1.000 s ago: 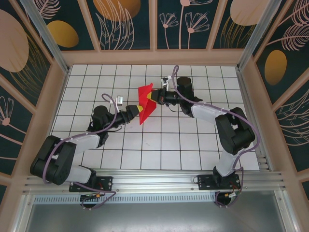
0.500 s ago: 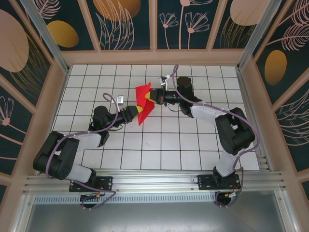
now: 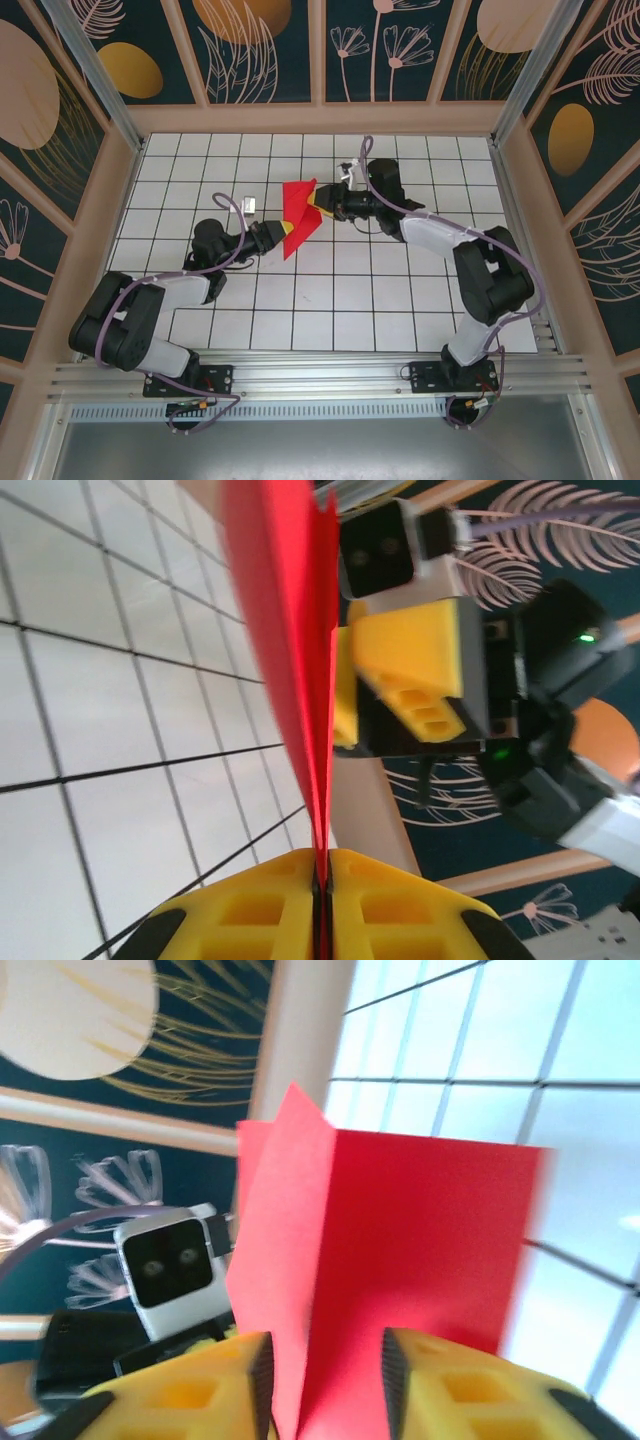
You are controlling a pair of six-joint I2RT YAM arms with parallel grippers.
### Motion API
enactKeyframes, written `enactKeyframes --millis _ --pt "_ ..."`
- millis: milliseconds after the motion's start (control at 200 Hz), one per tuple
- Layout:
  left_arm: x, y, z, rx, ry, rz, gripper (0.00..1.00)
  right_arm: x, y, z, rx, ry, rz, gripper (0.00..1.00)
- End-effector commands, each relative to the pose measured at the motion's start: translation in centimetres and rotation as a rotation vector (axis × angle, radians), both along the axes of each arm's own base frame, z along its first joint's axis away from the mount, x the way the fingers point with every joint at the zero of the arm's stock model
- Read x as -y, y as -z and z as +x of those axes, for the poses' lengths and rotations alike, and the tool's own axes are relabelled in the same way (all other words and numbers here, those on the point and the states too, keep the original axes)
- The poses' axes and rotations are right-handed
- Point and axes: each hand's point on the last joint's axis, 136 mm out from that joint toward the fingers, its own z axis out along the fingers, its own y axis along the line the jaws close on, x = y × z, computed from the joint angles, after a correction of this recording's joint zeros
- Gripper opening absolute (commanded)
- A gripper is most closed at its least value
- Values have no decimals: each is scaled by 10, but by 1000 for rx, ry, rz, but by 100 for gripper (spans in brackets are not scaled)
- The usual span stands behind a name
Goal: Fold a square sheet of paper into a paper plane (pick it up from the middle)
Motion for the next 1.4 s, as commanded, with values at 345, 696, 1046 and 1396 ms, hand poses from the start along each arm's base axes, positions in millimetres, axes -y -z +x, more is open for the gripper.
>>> enactKeyframes --millis 345,696,1046,1396 --pt "-104 83 44 -37 -482 1161 12 103 37 18 94 470 -447 63" --pt "-94 97 56 20 -540 1585 10 139 50 15 14 627 -452 63" --pt "-18 144 52 -35 -287 1361 35 161 61 12 -44 697 -454 62" --pt "-32 84 48 -60 -339 1009 84 84 81 8 -1 486 -540 58"
